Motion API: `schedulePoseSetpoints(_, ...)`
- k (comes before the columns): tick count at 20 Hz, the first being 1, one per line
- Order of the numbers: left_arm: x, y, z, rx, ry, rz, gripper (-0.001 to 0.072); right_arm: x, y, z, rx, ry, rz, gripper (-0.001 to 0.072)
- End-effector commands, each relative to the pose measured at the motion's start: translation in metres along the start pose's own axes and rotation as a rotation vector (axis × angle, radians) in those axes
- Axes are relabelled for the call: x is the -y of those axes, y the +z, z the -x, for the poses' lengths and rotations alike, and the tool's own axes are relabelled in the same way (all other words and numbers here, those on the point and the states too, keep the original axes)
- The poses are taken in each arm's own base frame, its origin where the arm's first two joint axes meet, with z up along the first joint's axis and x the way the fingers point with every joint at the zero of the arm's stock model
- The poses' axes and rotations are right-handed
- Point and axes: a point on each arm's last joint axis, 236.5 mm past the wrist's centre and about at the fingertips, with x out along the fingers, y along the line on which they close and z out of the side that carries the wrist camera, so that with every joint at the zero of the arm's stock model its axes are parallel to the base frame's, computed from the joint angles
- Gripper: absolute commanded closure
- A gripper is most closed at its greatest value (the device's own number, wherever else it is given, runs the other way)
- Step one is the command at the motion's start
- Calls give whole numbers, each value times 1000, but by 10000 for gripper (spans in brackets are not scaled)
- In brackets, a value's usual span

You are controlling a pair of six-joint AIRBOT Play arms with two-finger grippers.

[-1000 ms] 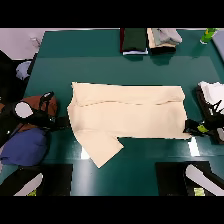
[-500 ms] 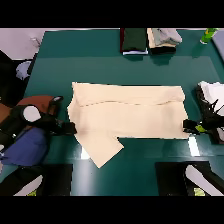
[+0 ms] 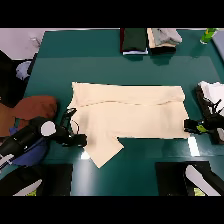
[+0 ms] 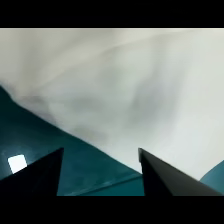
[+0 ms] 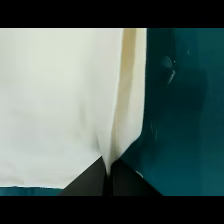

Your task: Fold the shirts.

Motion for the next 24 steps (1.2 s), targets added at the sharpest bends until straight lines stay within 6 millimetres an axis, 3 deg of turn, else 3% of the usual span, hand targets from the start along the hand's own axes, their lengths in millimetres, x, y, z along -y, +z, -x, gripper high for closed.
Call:
schedulePoseSetpoints(1,14,2,-10,27,-26,0,130,-1,-1,0,-2,1,2,692)
schedulePoseSetpoints(4,13,-2,-18,-1,-21,14,131,-1,-2,1,-8,3,12,692)
schedulePoseSetpoints(6,17,3,-18,19,-37,21,231,-1,-2,1,-8,3,13,692)
schedulePoseSetpoints(8,18,8,-18,37,-44,24,239,-1,-2,1,-9,3,13,692)
schedulePoseSetpoints(9,19,7,-18,35,-45,19,521,-1,-2,1,-9,3,16,692)
schedulePoseSetpoints(10,20,8,-17,36,-46,10,679,-1,-2,1,-9,3,16,692)
schedulePoseSetpoints(13,25,13,-7,45,-41,-29,683,-2,-6,1,-25,5,18,692)
schedulePoseSetpoints(16,21,25,31,113,27,-110,684,-3,-14,7,-64,12,36,693)
schedulePoseSetpoints(20,5,-2,70,90,96,-155,683,-7,-10,34,-21,7,60,693)
schedulePoseSetpoints(24,8,-16,97,119,68,-127,683,-13,-21,65,52,-1,82,694)
